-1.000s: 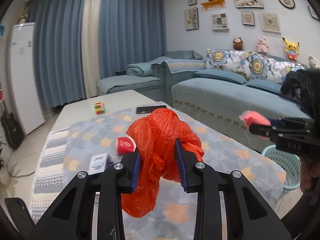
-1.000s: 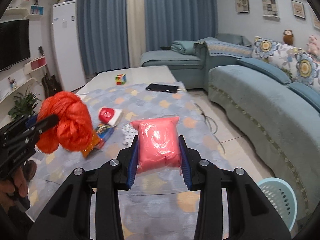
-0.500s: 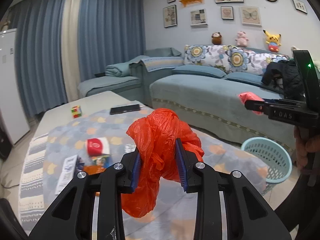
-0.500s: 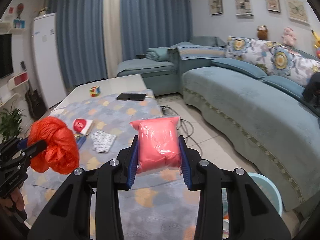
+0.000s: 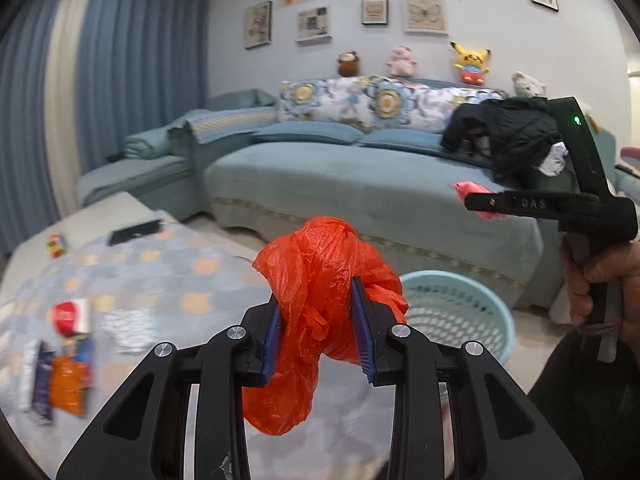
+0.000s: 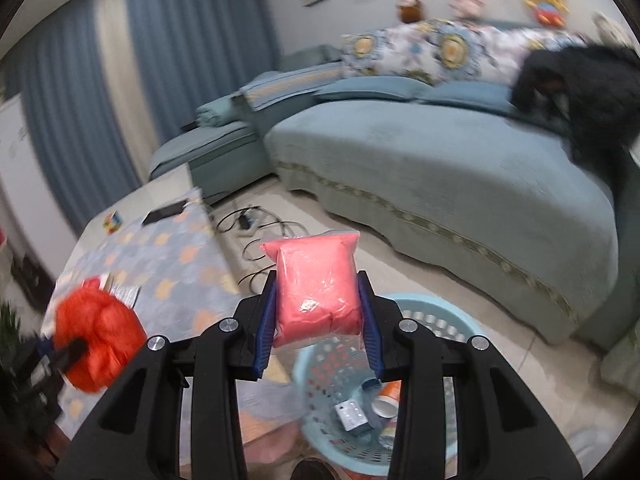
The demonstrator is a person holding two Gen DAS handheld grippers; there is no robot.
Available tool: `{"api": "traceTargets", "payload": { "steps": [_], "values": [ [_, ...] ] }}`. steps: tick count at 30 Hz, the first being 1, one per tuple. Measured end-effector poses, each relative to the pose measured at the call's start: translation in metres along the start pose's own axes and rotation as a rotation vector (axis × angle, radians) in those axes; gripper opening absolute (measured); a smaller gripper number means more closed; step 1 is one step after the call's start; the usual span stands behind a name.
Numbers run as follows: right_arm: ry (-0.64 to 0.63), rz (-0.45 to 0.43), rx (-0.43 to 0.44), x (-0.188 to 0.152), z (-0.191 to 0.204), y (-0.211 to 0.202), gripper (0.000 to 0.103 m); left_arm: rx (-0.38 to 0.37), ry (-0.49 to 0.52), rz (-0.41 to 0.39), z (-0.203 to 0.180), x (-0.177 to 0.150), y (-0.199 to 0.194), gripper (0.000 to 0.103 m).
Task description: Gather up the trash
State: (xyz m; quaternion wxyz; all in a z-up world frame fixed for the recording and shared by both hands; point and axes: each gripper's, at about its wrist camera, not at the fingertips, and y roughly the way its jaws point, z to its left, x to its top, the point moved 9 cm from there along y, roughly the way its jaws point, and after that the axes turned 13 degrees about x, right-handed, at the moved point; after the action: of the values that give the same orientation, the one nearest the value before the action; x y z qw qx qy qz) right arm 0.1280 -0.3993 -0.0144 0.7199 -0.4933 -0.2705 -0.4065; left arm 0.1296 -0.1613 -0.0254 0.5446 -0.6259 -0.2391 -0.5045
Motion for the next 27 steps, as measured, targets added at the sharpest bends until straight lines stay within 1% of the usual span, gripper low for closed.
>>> {"api": "traceTargets", "payload": {
  "steps": [2,3,5,8,15,19,22,25,26,27],
  "values": [
    [0.023,-0.007,-0.022,0.005,-0.020,-0.006,0.034,-0.036,-0.014,0.012,-0.018,0.002,0.010,0.030],
    [0.027,0.006,-0.033,0.005,-0.030,-0.007,0.034,-0.058,-0.018,0.021,-0.031,0.004,0.016,0.030],
    [0.039,0.021,-0.068,0.005,-0.046,-0.007,0.034,-0.080,-0.007,0.030,-0.049,0.006,0.024,0.030],
    [0.062,0.057,-0.096,0.000,-0.064,-0.004,0.034,-0.107,0.017,0.048,-0.079,0.009,0.036,0.030],
    [0.088,0.058,-0.107,0.001,-0.081,-0.006,0.034,-0.160,0.035,0.077,-0.125,0.010,0.051,0.031],
    [0.116,0.079,-0.124,-0.002,-0.090,-0.004,0.036,-0.159,0.059,0.096,-0.140,0.006,0.059,0.033],
    [0.129,0.097,-0.131,-0.006,-0.094,-0.001,0.036,-0.154,0.068,0.115,-0.141,0.003,0.069,0.033],
    [0.130,0.107,-0.146,-0.008,-0.098,0.000,0.036,-0.150,0.054,0.134,-0.143,0.003,0.077,0.033],
    [0.138,0.110,-0.154,-0.008,-0.100,0.001,0.039,-0.151,0.048,0.141,-0.143,0.002,0.080,0.033],
    [0.150,0.113,-0.161,-0.009,-0.103,0.001,0.046,-0.150,0.039,0.151,-0.141,0.001,0.083,0.035]
  ]
}}
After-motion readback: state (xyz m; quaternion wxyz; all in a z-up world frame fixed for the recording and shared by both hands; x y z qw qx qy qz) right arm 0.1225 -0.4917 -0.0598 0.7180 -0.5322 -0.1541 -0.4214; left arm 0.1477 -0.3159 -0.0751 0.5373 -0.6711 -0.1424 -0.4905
